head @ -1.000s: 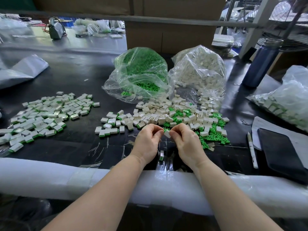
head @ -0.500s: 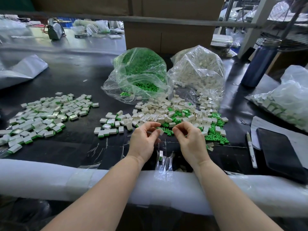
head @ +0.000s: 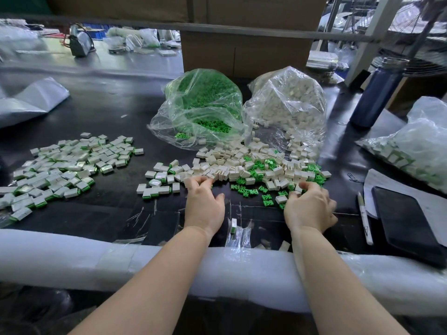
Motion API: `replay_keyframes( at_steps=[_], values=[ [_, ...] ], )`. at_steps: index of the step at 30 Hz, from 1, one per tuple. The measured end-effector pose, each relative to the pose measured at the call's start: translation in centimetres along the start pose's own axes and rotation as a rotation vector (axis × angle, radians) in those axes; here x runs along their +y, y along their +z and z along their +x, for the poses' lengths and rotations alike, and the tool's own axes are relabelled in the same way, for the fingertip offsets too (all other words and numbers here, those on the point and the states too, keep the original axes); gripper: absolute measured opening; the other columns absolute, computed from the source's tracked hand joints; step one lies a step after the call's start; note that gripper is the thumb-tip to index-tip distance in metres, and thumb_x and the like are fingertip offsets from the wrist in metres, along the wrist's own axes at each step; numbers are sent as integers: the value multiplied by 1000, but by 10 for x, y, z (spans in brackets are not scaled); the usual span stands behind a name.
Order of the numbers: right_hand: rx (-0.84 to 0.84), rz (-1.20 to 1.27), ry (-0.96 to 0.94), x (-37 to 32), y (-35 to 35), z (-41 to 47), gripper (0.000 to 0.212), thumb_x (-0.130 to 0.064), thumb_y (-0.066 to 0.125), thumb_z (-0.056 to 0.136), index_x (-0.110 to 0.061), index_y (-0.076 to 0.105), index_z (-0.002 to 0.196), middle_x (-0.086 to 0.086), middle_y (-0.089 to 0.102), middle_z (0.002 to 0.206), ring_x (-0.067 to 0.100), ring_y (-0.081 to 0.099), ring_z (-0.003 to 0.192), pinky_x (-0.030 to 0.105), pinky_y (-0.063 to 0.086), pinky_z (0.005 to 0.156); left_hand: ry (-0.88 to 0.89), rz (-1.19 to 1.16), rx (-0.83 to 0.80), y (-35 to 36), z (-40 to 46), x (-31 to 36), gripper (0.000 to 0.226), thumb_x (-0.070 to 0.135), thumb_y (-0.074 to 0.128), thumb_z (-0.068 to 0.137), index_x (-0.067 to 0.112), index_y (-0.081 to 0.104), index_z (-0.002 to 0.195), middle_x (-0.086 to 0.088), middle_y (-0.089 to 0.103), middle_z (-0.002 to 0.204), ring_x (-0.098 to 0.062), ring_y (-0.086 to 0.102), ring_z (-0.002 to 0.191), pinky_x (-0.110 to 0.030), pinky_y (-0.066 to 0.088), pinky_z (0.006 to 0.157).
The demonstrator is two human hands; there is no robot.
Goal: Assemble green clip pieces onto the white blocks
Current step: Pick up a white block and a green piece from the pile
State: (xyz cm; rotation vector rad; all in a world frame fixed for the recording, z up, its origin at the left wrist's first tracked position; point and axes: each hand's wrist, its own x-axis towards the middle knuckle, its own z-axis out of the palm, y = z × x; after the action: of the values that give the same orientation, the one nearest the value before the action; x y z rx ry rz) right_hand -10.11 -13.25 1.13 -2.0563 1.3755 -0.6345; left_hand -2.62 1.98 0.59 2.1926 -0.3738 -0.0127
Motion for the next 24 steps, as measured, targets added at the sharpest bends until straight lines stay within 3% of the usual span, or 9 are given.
replay_keyframes(
  at_steps=[4,8,12,16,20,24],
  values=[
    [-8,-12,-5,1,0,1,25,-16,56,91,-24,58,115,4,53,125,27,36,123,41,26,98,15,81,-33,1,-1,0,53,18,56,91,5,37,140,-5,22,149,-22,33,133,-22,24,106],
    [82,68,-82,1,-1,-1,20,-13,55,92,-22,60,109,0,61,113,24,39,117,38,25,94,55,100,-16,2,-1,-1,55,19,57,91,9,37,141,-3,19,151,-20,17,140,-24,13,111],
    [40,238,-390,-3,1,-9,16,-13,59,90,-14,62,106,2,66,100,20,46,97,37,36,88,191,87,45,2,-3,-1,44,14,62,87,12,53,129,0,39,134,-16,32,127,-9,15,99],
    [-237,315,-584,-10,5,-19,18,-13,61,89,-12,61,107,-2,64,95,22,57,96,42,49,86,325,11,-20,0,-7,5,33,7,66,83,15,62,114,8,44,107,-10,53,93,-13,41,86],
    [-406,327,-644,-12,8,-26,16,-10,64,87,-15,61,102,-1,67,91,22,61,96,42,50,86,397,-55,-75,0,-10,9,32,7,69,81,13,63,112,6,53,100,-10,57,84,-23,50,81],
    [-501,353,-640,-12,6,-27,13,-13,66,86,-19,61,96,-5,68,85,16,65,85,37,52,82,349,-131,-86,1,-9,9,20,11,70,81,10,69,101,0,67,91,-14,63,83,-23,50,81]
  ],
)
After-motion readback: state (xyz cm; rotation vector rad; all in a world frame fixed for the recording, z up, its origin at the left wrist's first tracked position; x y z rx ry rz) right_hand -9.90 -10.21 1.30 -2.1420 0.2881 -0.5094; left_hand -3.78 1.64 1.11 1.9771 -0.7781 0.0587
